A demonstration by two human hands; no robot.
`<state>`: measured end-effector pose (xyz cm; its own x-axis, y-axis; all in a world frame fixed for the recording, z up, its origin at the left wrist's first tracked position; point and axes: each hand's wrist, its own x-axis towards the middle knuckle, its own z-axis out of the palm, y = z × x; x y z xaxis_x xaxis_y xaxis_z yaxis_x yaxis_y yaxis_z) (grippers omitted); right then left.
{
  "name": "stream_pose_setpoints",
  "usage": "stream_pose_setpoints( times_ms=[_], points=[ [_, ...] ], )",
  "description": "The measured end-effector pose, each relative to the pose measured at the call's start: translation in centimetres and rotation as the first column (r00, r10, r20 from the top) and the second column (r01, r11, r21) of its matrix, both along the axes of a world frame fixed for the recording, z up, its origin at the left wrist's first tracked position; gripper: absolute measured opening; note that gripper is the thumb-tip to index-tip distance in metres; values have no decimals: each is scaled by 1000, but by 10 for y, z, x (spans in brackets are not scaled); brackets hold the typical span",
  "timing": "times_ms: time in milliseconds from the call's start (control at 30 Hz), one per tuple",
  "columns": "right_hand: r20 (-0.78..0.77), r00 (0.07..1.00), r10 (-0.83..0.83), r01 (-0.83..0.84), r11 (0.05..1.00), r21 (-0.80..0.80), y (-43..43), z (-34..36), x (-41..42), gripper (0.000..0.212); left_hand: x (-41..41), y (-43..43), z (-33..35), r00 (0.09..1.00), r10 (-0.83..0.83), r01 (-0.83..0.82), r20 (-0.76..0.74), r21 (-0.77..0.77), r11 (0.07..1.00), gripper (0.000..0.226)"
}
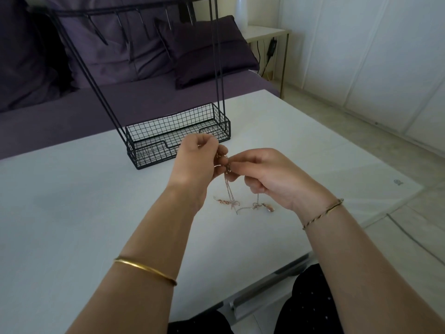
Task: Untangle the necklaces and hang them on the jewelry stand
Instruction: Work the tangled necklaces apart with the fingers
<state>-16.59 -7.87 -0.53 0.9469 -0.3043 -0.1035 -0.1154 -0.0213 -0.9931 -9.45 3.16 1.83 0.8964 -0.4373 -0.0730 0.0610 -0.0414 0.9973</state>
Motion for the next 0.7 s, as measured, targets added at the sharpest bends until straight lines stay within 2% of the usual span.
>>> stream_pose_setpoints(
  times_ms=[167, 367, 500, 700],
  points=[
    [-29, 999, -14, 13, 999, -34, 0, -1, 1, 17, -3, 0, 3, 999, -17, 18, 39, -16, 1000, 21],
    [51, 990, -128, 127, 992, 14, -5, -3, 4, 9, 3, 1, 0, 986, 108, -114, 128, 42, 993, 16],
    [75, 992, -97, 94, 994, 46, -3, -2, 4, 13, 4, 0, -1, 990, 131, -132, 53, 18, 991, 9],
    [141, 981, -134, 128, 991, 46, -5, 0, 1, 22, 4, 2, -3, 1000, 18, -18, 4, 132, 991, 15]
  ],
)
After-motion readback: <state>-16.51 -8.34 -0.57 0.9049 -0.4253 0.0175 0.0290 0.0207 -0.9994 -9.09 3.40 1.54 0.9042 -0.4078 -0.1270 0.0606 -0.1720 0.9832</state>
